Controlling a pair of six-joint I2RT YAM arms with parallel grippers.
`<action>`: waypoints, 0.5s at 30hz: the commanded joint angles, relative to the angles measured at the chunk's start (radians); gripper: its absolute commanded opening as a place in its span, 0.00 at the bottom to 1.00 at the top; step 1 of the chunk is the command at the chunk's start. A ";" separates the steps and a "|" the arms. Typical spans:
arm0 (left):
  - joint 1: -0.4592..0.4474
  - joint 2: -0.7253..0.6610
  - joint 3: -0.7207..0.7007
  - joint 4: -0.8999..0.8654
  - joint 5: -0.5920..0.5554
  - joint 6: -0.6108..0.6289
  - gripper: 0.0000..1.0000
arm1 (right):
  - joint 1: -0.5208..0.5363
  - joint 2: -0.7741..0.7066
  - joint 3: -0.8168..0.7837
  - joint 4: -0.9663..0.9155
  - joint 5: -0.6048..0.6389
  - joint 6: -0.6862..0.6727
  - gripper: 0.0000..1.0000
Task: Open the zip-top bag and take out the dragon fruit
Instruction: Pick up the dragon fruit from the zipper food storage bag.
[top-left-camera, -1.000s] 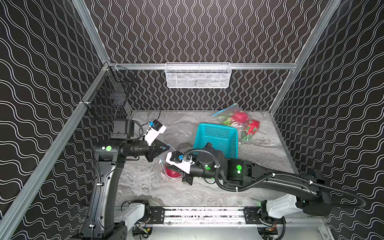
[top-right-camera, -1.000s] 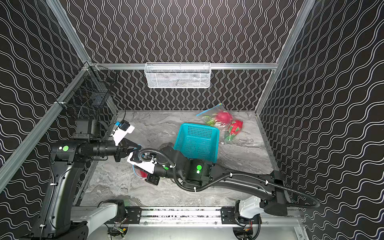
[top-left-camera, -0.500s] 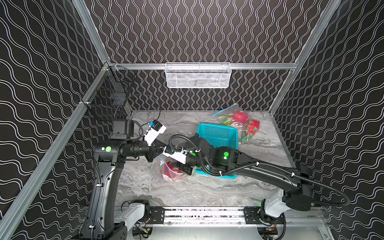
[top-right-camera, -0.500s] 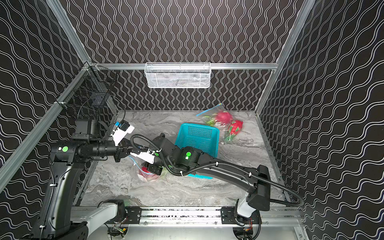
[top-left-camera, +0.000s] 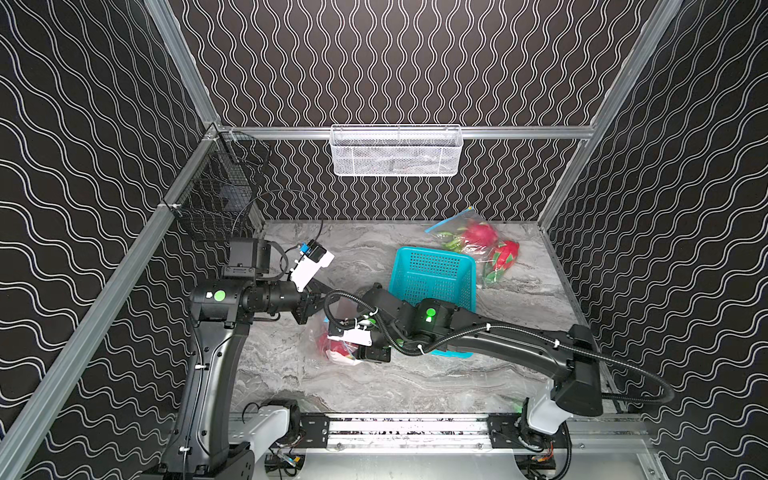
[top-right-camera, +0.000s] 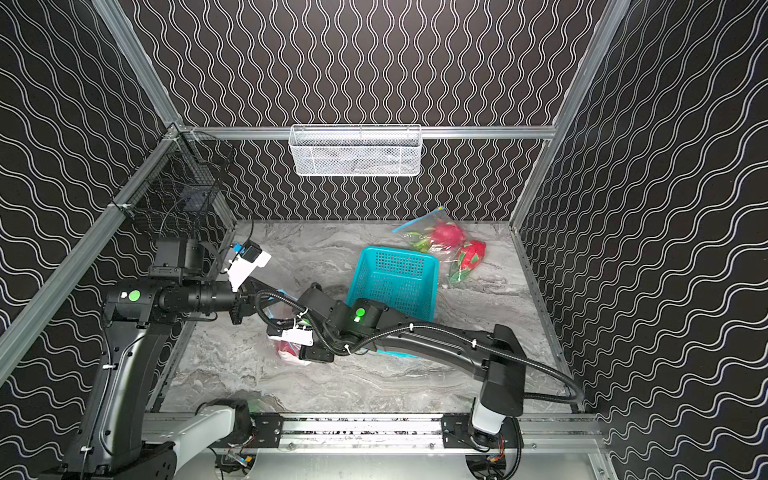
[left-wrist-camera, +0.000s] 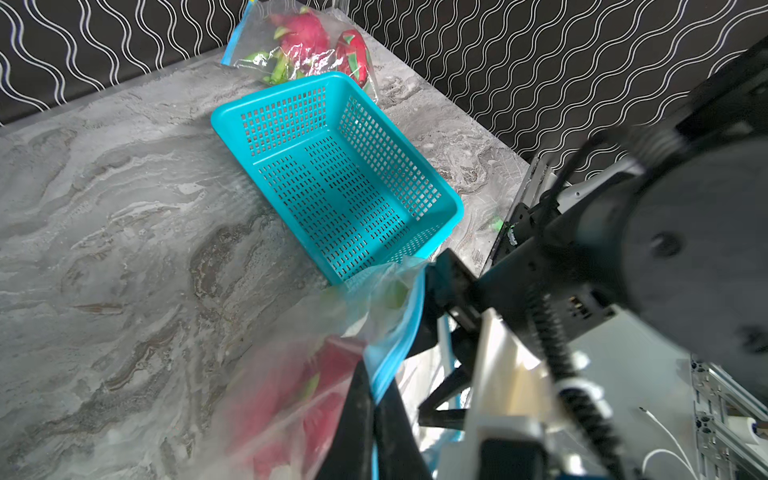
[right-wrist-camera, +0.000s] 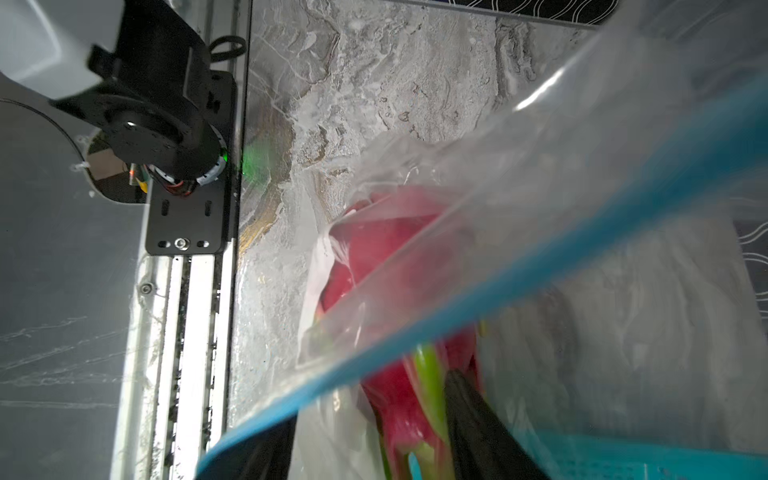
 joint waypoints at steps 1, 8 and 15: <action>0.001 -0.002 -0.002 0.071 0.036 -0.016 0.00 | -0.009 0.030 0.005 -0.128 0.028 -0.086 0.56; 0.000 -0.003 -0.018 0.070 0.054 -0.011 0.00 | -0.037 0.031 -0.026 -0.119 0.079 -0.080 0.43; -0.011 -0.002 -0.032 0.089 0.077 -0.028 0.00 | -0.043 0.016 -0.071 -0.210 0.131 -0.042 0.49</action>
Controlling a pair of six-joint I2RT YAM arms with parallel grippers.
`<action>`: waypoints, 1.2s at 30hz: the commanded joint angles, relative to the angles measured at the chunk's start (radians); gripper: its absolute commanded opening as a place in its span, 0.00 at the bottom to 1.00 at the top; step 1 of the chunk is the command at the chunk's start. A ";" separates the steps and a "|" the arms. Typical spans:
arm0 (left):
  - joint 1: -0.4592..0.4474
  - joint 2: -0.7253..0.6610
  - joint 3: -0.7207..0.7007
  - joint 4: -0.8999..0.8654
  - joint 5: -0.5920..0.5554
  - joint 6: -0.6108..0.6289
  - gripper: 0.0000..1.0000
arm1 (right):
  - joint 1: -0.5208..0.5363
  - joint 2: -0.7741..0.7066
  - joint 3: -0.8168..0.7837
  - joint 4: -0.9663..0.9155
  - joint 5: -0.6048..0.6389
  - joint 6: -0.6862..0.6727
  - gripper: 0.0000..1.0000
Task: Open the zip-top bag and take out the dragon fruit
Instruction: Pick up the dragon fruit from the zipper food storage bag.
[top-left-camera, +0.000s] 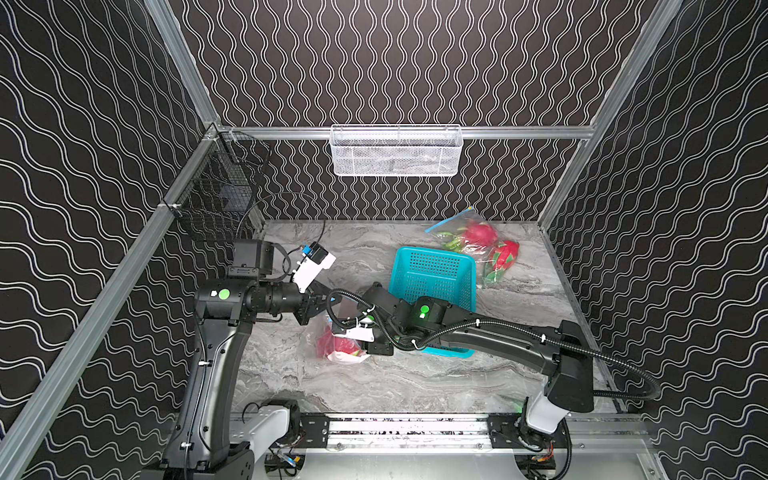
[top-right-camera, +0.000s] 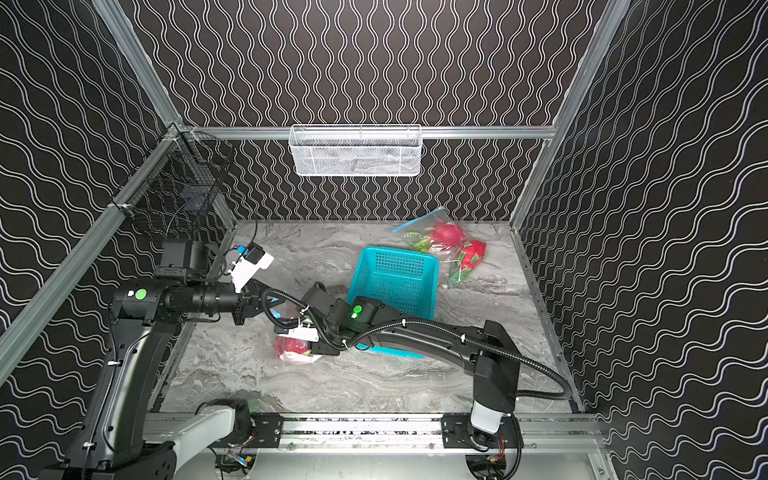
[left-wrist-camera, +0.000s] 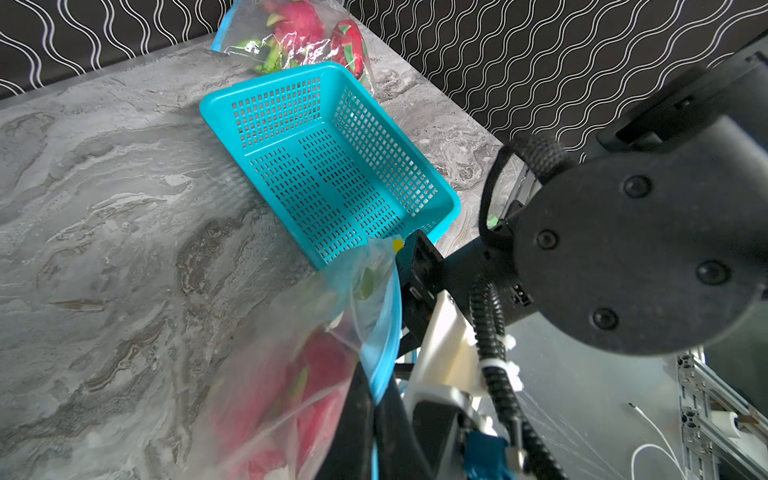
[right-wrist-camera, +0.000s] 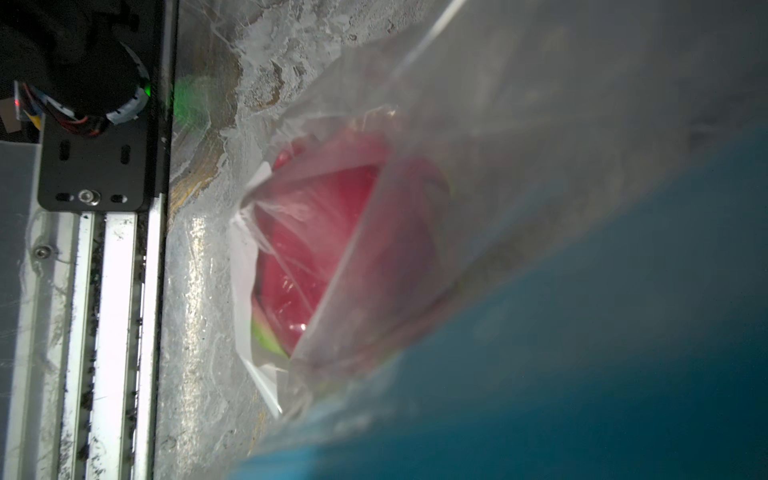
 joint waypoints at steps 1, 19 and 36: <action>-0.002 -0.004 0.000 0.077 0.063 -0.019 0.00 | -0.003 0.002 -0.031 -0.212 0.051 0.030 0.52; -0.073 -0.001 -0.045 0.110 0.055 -0.071 0.00 | 0.003 -0.087 -0.078 0.091 0.170 -0.208 0.61; -0.098 -0.008 -0.046 0.066 0.049 -0.024 0.00 | -0.092 -0.193 -0.185 0.261 -0.007 -0.315 0.54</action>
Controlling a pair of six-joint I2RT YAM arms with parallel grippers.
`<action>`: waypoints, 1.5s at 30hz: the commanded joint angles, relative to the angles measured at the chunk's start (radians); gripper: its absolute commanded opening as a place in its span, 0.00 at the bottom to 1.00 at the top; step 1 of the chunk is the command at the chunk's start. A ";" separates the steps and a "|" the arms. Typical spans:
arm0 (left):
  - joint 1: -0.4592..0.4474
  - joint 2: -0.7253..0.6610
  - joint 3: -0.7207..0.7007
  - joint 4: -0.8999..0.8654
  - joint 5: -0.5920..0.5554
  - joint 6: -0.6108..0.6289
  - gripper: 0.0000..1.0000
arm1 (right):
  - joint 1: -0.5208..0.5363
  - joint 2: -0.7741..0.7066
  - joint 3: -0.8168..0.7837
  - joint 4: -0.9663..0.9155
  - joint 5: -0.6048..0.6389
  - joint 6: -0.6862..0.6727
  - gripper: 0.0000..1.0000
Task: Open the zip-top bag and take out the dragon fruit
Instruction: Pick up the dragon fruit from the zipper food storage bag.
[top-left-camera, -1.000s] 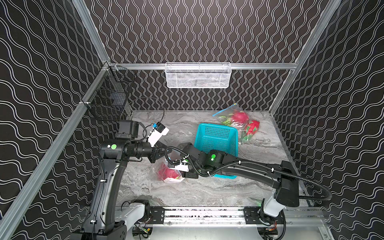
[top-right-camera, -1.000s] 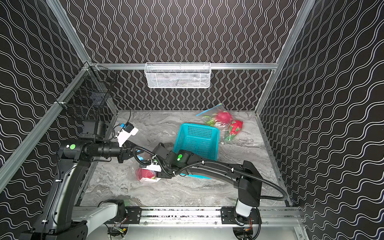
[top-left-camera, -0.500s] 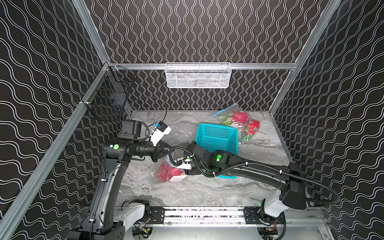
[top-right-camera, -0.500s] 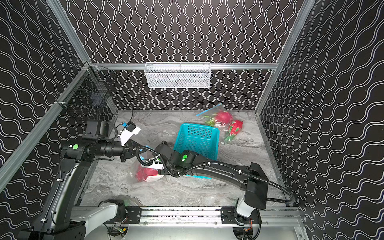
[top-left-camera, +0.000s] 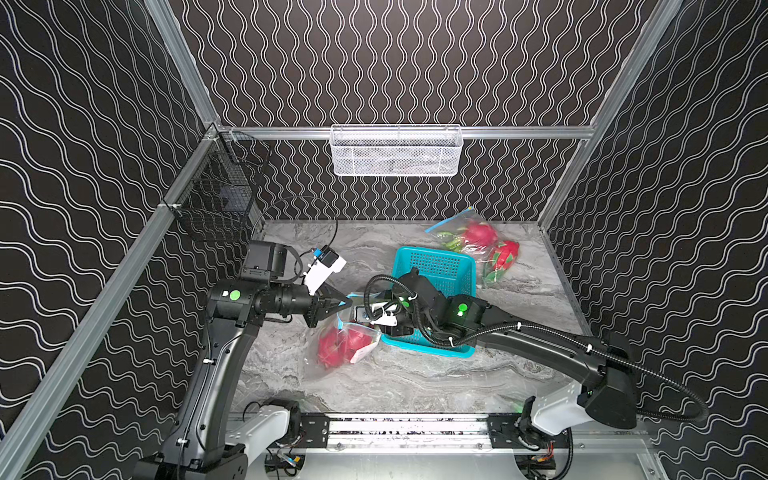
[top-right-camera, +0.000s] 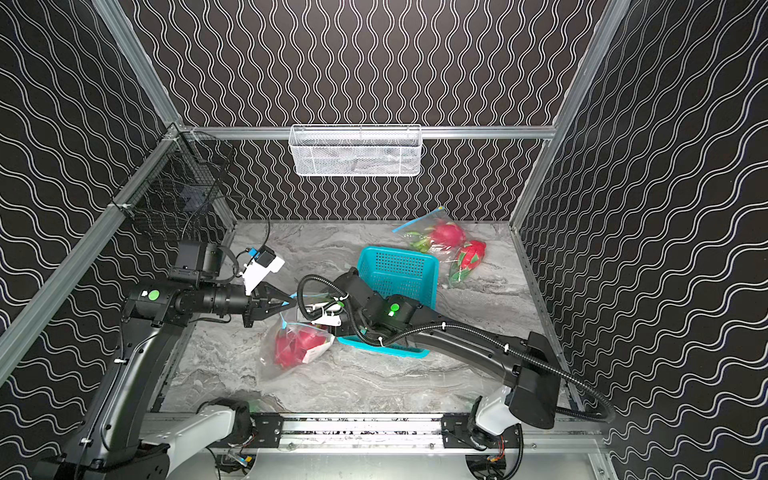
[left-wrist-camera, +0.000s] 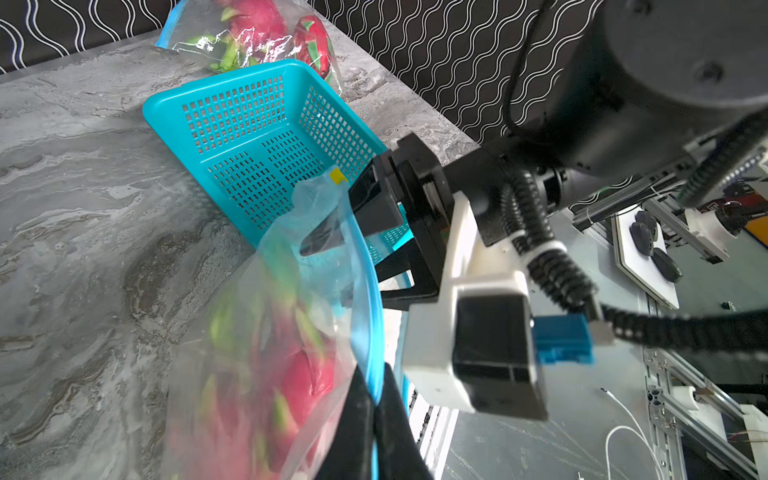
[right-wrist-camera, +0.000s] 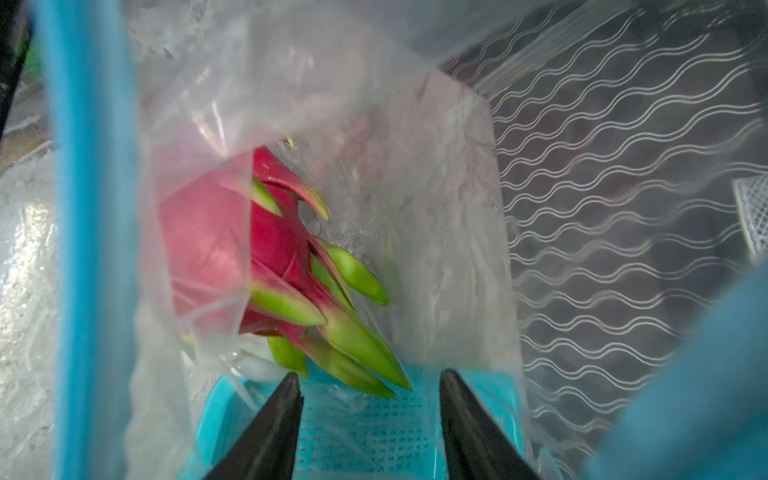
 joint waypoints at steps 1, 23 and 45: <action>-0.002 -0.002 0.010 -0.006 0.028 0.025 0.00 | 0.001 0.031 0.015 -0.031 -0.064 -0.021 0.54; -0.015 0.018 0.045 -0.073 0.106 0.075 0.00 | -0.007 0.231 0.043 -0.097 0.007 -0.019 0.20; -0.024 0.025 -0.051 0.025 -0.030 0.076 0.00 | -0.013 -0.077 -0.146 0.295 -0.204 0.300 0.00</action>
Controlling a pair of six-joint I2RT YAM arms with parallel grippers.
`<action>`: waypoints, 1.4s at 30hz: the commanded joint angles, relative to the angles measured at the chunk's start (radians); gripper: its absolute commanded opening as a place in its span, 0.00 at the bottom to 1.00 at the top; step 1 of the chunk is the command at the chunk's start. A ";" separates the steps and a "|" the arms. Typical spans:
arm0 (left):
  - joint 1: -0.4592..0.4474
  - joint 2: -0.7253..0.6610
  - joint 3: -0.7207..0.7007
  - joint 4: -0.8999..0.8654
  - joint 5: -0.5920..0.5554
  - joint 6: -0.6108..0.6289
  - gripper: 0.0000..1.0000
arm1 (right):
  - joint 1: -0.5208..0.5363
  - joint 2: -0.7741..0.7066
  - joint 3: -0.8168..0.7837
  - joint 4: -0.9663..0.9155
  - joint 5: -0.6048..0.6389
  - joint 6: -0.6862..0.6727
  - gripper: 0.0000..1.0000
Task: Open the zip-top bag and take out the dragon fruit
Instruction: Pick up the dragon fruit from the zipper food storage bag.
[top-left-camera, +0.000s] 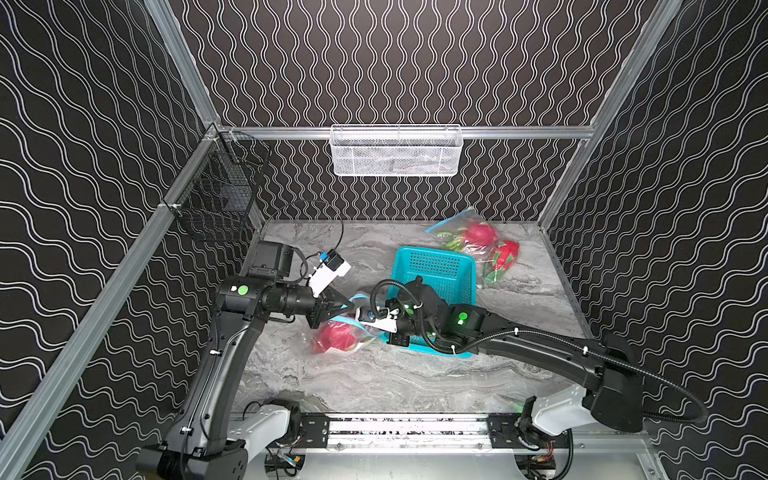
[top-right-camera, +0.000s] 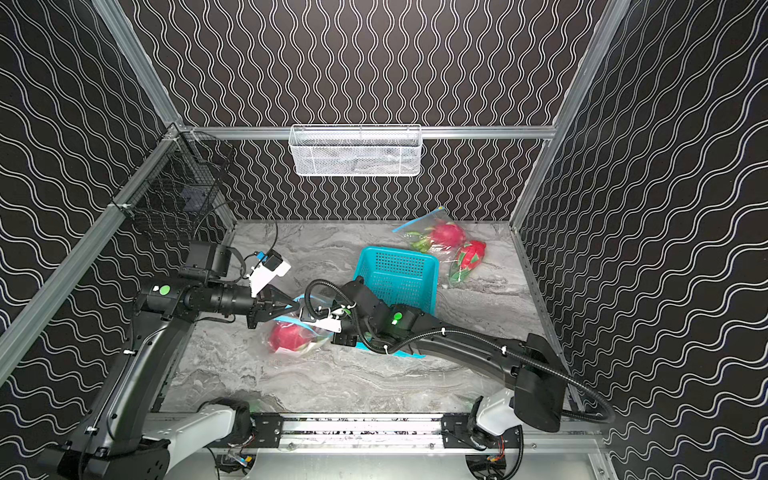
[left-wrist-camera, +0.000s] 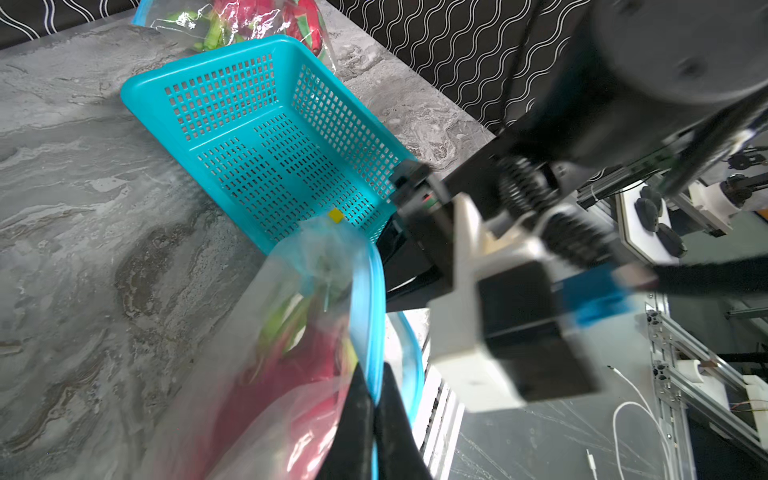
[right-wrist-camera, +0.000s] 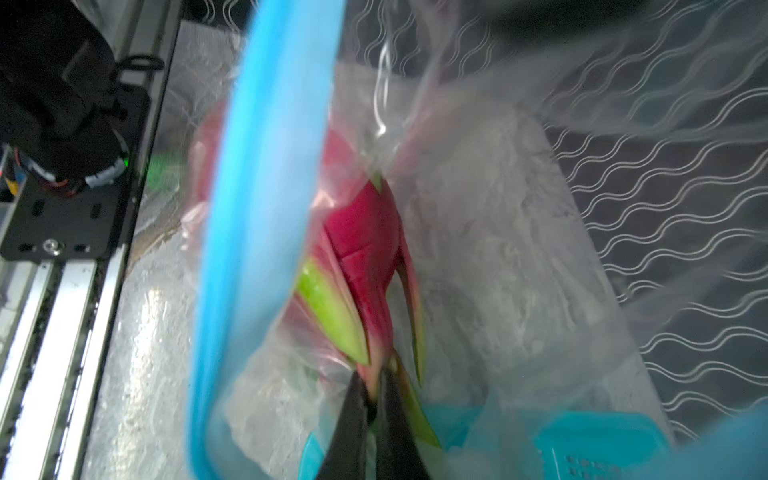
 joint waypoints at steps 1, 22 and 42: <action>-0.006 -0.003 -0.014 0.021 -0.019 0.011 0.00 | -0.001 -0.029 0.011 0.113 -0.024 0.054 0.00; -0.026 -0.017 0.071 0.079 -0.177 -0.004 0.58 | -0.160 -0.094 -0.006 0.302 -0.051 0.295 0.00; 0.365 -0.024 -0.329 0.005 -0.001 0.639 0.99 | -0.255 -0.161 -0.203 0.355 -0.156 0.466 0.00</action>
